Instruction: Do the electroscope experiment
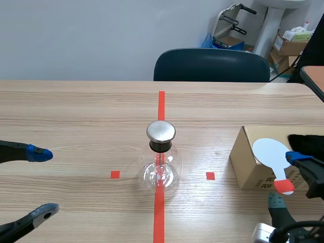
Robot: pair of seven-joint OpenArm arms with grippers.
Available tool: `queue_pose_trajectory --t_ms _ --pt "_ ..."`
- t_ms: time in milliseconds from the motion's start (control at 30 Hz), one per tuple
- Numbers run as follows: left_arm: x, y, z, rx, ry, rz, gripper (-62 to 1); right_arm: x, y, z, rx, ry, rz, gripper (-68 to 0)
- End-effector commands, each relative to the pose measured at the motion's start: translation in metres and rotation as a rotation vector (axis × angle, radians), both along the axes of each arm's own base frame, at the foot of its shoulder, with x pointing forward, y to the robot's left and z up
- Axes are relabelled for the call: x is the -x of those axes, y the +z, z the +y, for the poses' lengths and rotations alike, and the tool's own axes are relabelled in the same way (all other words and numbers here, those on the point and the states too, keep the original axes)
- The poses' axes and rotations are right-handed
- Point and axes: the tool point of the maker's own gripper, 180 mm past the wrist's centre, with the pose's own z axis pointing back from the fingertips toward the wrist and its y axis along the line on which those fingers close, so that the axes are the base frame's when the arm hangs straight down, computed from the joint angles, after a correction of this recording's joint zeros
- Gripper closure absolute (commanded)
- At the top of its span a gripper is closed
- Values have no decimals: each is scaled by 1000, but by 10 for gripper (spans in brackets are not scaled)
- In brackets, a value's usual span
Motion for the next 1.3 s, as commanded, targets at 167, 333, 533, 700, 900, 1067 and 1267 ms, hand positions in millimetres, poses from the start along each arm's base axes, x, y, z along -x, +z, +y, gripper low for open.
queue_pose_trajectory --t_ms 167,333,533,700,900,1067,1267 --pt "-2 7 -2 32 9 -1 -467 -5 14 2 6 12 -75 -679" --pt "-18 12 4 77 118 -16 -467 -5 14 2 6 12 -75 -679" --pt "-54 -3 12 29 329 -78 -467 3 10 4 -1 25 -53 -679" --pt "-91 2 30 -5 533 -150 -467 57 0 12 -60 80 77 -679" --pt "-119 10 54 -21 697 -163 -467 111 18 20 -255 38 171 -679" --pt "-126 5 61 -88 732 -166 -467 123 39 21 -478 -11 273 -679" --pt "-123 14 52 -139 753 -229 -467 78 85 11 -784 -63 234 -679"
